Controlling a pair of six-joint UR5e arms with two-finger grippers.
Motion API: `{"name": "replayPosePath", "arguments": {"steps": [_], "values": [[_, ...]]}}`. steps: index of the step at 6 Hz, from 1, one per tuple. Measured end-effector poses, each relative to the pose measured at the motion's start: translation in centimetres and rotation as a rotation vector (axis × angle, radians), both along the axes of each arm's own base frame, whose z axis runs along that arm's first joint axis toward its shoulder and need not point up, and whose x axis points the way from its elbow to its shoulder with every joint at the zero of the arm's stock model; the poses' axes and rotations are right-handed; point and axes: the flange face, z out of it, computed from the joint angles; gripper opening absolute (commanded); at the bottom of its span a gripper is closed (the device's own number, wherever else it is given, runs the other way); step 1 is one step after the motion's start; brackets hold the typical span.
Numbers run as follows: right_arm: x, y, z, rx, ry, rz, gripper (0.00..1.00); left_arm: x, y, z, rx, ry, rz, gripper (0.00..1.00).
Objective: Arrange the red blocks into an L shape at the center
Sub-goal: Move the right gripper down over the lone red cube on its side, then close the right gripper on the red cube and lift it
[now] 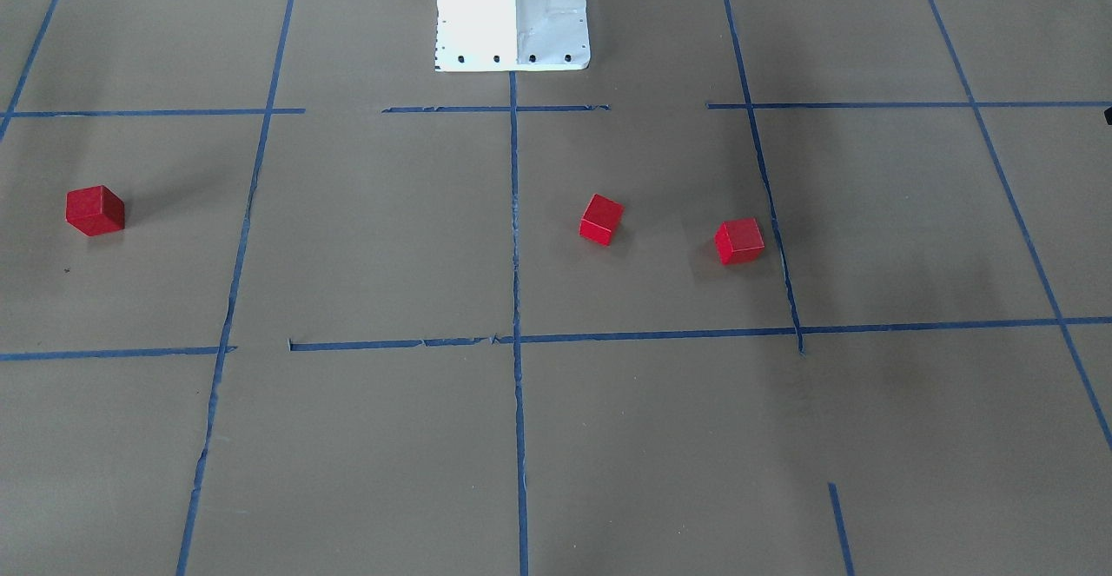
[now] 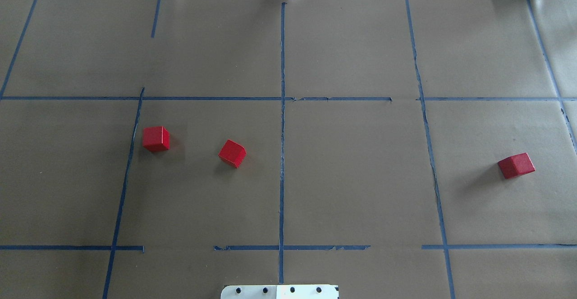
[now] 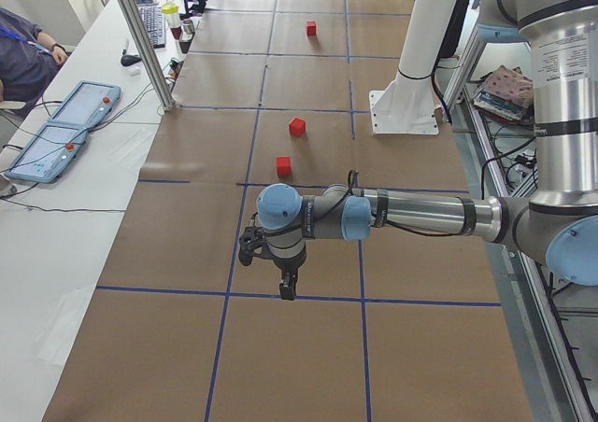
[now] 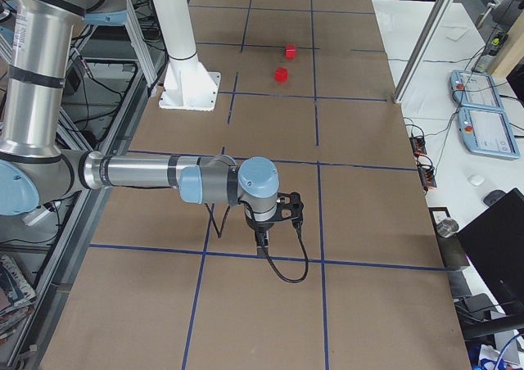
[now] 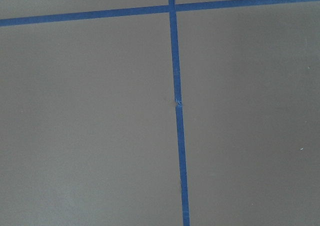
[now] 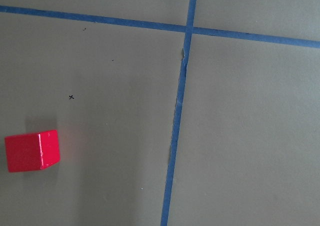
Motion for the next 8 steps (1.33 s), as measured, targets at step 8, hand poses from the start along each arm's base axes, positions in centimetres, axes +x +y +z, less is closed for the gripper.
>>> {"name": "replayPosePath", "arguments": {"steps": [8], "values": [[-23.1, -1.1, -5.8, 0.063, 0.004, -0.116, 1.0, 0.1, 0.0, -0.1, -0.001, 0.0, 0.0, 1.0]]}}
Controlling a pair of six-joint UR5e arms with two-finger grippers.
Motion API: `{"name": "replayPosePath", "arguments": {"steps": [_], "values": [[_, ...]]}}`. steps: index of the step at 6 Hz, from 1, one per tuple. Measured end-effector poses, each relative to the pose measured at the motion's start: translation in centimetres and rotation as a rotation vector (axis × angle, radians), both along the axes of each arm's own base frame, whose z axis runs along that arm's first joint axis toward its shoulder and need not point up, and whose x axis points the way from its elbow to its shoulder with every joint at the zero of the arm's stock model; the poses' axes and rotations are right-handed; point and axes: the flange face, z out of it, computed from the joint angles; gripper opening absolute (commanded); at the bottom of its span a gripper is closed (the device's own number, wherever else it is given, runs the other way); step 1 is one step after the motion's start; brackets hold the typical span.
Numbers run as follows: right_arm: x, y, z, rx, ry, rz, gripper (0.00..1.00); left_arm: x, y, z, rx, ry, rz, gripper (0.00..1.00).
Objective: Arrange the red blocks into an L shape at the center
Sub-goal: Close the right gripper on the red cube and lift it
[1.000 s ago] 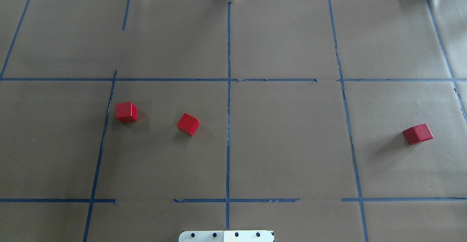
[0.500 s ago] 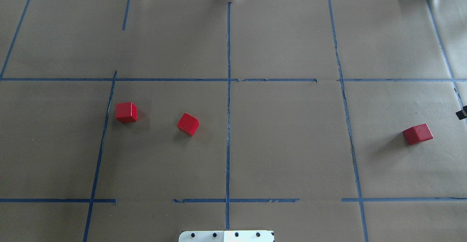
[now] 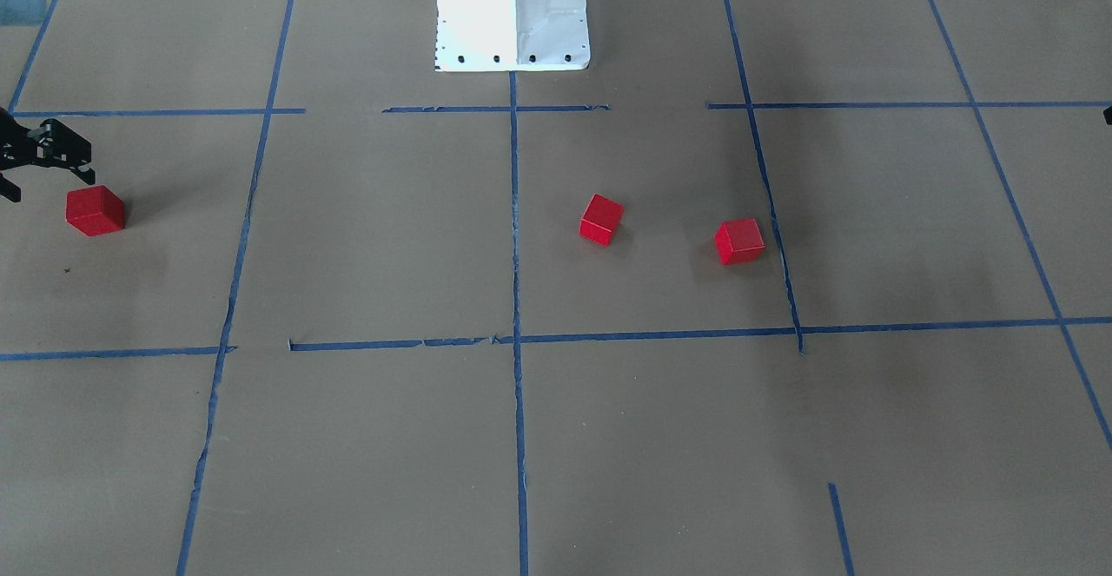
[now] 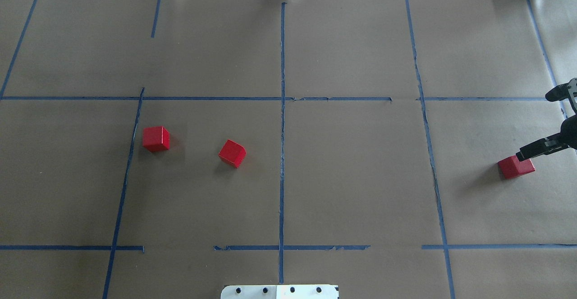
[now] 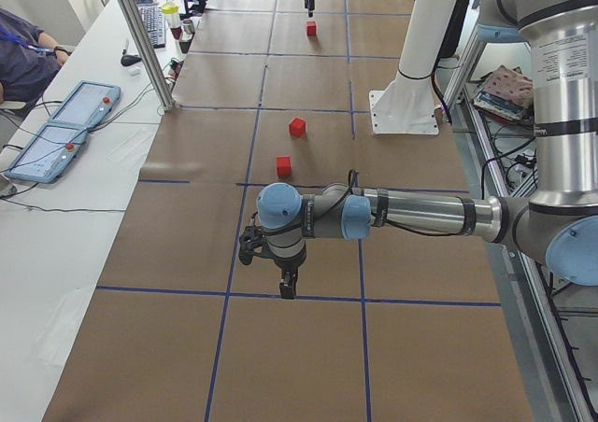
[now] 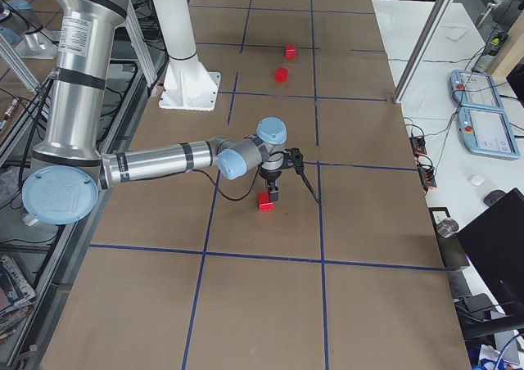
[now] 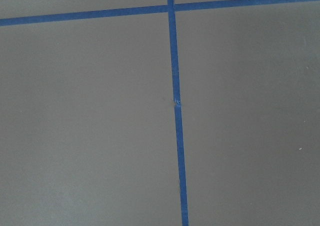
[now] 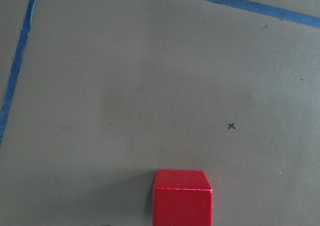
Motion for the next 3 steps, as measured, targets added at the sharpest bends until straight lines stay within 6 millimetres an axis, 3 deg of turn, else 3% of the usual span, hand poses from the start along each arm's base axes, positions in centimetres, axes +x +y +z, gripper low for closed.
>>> {"name": "replayPosePath", "arguments": {"steps": [3], "values": [[-4.4, -0.2, 3.7, -0.028, 0.054, -0.068, 0.99, 0.0, 0.0, 0.0, -0.001, 0.0, 0.0, 1.0]]}}
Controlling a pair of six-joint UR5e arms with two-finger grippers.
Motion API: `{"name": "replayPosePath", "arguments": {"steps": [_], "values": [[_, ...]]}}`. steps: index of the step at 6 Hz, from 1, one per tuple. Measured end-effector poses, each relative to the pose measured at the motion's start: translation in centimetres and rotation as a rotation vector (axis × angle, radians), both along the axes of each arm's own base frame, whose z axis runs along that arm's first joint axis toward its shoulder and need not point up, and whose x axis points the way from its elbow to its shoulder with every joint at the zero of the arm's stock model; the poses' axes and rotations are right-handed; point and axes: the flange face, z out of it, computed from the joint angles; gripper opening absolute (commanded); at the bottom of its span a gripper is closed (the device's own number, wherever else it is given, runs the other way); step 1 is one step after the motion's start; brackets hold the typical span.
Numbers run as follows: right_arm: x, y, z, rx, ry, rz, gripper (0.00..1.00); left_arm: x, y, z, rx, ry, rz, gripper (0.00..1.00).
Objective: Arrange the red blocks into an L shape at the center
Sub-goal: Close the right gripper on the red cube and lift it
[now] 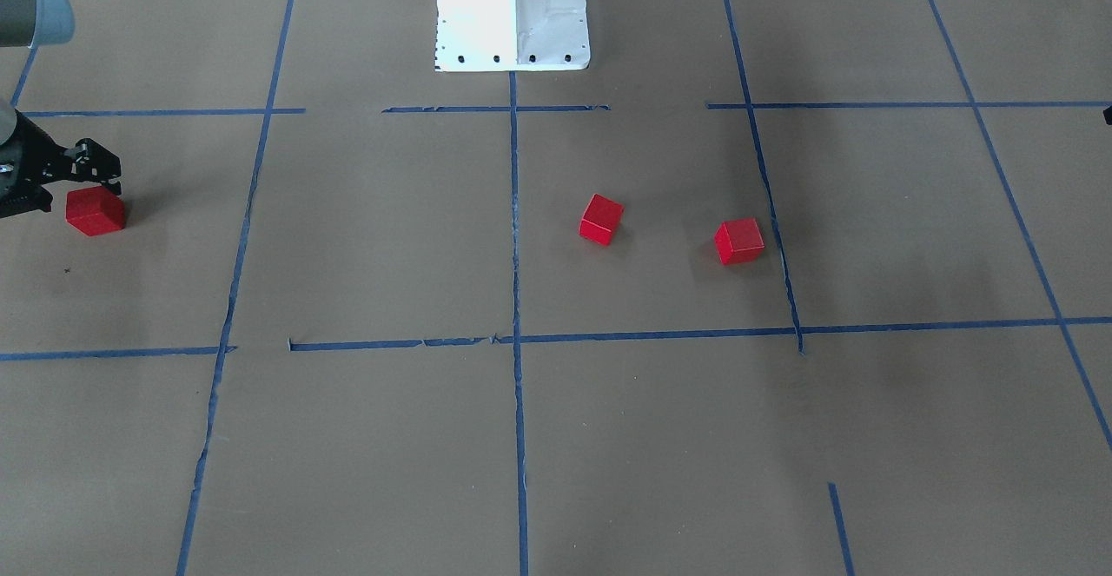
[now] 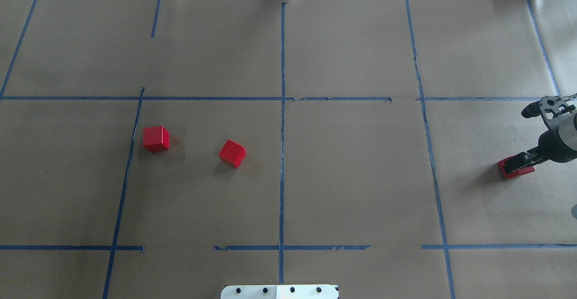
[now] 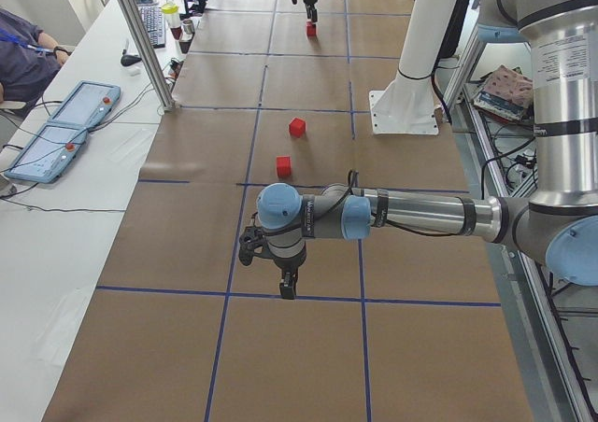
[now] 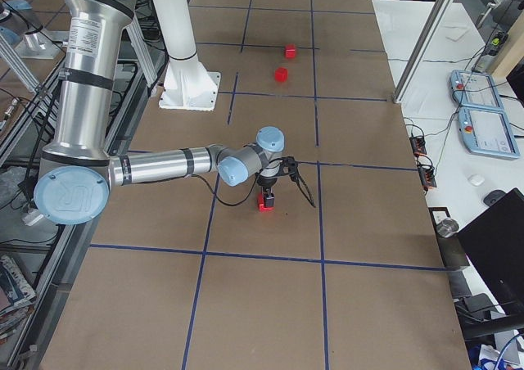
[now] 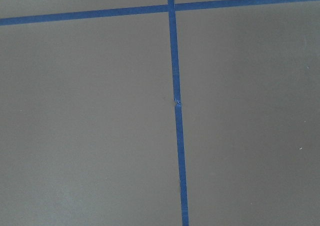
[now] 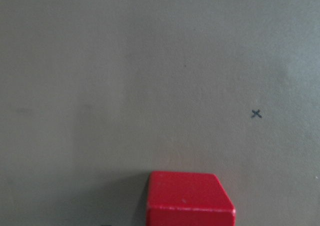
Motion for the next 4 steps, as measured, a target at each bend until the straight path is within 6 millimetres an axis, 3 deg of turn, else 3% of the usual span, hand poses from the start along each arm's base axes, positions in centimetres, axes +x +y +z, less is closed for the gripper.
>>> {"name": "replayPosePath", "arguments": {"steps": [1, 2, 3, 4], "values": [[-1.34, -0.35, 1.05, -0.008, 0.015, -0.019, 0.5, 0.0, 0.0, 0.0, 0.0, 0.0, 0.0, 1.0], [-1.97, -0.48, 1.49, -0.01, 0.025, -0.025, 0.22, 0.0, 0.0, 0.0, 0.0, 0.0, 0.0, 1.0], [-2.0, -0.44, 1.62, -0.011, 0.03, -0.024, 0.11, 0.0, 0.0, 0.0, 0.0, 0.0, 0.0, 1.0], [-1.86, -0.35, 1.34, -0.006, 0.028, -0.022, 0.08, 0.0, 0.06, 0.05, -0.001, 0.0, 0.0, 1.0]]}}
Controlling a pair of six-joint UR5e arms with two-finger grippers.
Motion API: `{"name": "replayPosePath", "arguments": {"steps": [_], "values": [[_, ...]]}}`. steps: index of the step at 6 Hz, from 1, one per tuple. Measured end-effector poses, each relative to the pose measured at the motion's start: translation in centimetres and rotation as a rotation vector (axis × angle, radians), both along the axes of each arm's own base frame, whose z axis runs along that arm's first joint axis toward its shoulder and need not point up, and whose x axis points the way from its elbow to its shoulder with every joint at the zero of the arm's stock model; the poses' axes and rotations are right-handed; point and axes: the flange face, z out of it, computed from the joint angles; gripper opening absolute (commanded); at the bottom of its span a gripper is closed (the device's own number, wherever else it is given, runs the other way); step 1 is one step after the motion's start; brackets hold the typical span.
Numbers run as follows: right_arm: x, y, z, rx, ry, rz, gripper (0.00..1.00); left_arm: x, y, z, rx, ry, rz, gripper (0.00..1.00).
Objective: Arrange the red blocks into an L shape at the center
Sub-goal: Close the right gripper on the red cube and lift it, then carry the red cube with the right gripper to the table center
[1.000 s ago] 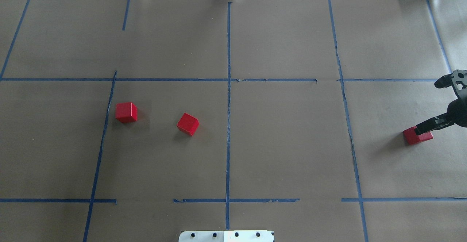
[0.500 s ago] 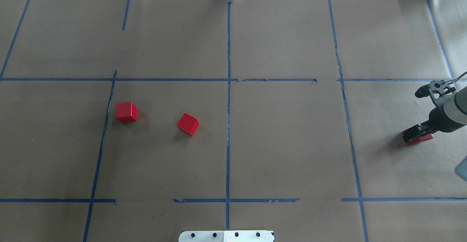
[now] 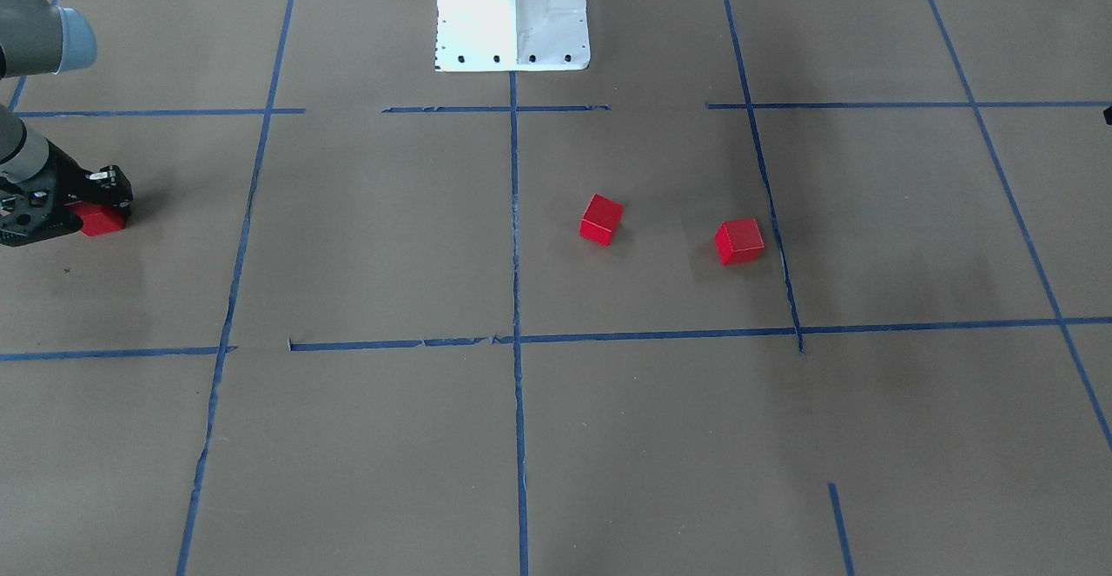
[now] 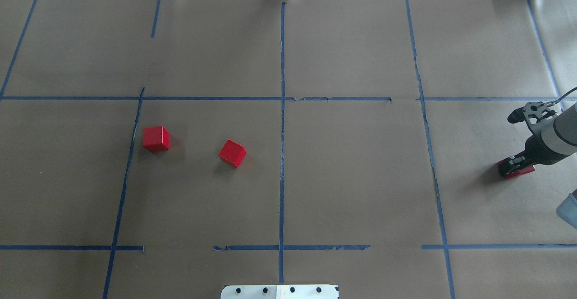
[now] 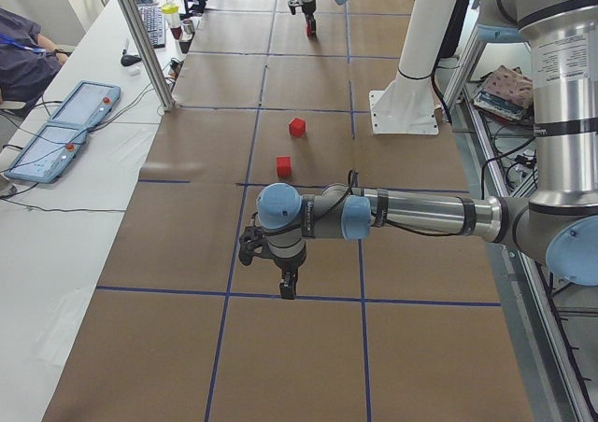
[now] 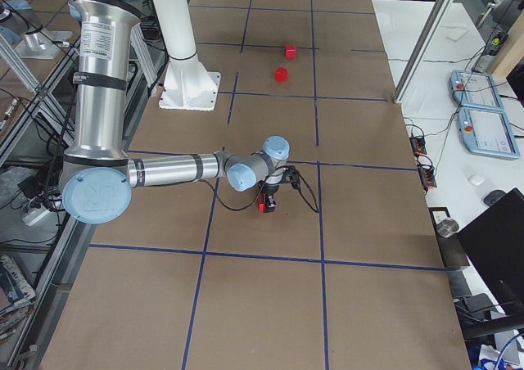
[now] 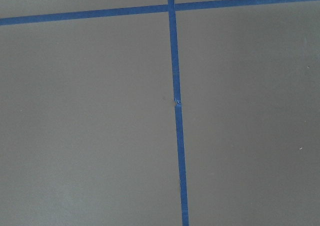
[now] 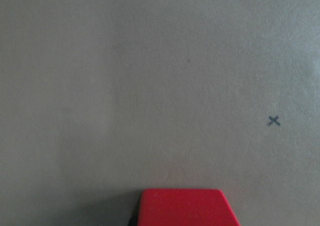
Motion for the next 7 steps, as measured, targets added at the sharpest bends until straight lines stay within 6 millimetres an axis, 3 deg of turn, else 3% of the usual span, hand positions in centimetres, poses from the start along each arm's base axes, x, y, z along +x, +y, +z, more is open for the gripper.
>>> {"name": "replayPosePath", "arguments": {"steps": [1, 2, 3, 4, 5, 6, 7], "values": [[0.1, 0.0, -1.5, 0.015, -0.015, 0.002, 0.08, 0.0, 0.1, 0.1, -0.001, 0.0, 0.0, 1.0], [-0.2, -0.2, -4.9, 0.026, -0.03, 0.003, 0.1, 0.0, 0.2, 0.1, -0.002, 0.0, 0.0, 1.0], [-1.4, -1.3, -10.4, 0.015, -0.036, 0.024, 0.1, 0.0, 0.2, 0.1, -0.003, 0.0, 0.0, 1.0], [-4.9, -3.4, -17.8, -0.016, -0.054, 0.064, 0.1, 0.0, 0.3, 0.2, -0.004, 0.0, 0.0, 1.0], [-9.9, -4.4, -25.2, -0.059, -0.075, 0.101, 0.09, 0.0, 0.3, 0.2, -0.005, 0.0, 0.0, 1.0], [-15.3, -4.4, -31.4, -0.105, -0.083, 0.142, 0.09, 0.0, 0.3, 0.2, -0.005, 0.0, 0.001, 1.0], [-21.0, -4.2, -35.9, -0.146, -0.078, 0.188, 0.11, 0.0, 0.4, 0.3, -0.005, 0.0, 0.001, 1.0]]}}
